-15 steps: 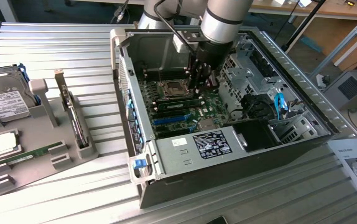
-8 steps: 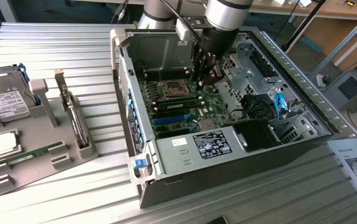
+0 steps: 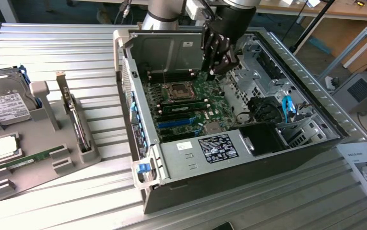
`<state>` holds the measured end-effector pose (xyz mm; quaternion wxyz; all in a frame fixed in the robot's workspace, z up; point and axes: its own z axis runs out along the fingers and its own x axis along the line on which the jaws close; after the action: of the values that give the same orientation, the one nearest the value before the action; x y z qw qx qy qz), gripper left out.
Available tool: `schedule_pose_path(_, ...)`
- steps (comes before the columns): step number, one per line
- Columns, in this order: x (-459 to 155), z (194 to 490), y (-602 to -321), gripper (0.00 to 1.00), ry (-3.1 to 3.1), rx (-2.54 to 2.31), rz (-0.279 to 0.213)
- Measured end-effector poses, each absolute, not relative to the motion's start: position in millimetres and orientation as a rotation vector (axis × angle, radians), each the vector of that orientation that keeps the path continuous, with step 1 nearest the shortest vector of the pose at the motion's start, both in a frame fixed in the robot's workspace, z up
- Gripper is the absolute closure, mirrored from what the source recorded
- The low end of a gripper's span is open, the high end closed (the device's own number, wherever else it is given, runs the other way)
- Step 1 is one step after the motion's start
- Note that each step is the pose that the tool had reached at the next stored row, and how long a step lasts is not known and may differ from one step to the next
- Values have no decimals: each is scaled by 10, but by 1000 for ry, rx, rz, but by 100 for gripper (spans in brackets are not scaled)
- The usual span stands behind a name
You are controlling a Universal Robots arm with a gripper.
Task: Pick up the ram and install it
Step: 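Insert the ram into the slot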
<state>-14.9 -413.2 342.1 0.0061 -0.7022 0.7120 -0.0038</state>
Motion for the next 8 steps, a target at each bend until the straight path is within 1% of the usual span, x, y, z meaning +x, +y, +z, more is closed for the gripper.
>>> schedule_pose_path(3,-149,3489,-4132,62,2228,-2197,-12)
schedule_pose_path(8,-149,3498,-4132,62,2228,-2198,-12)
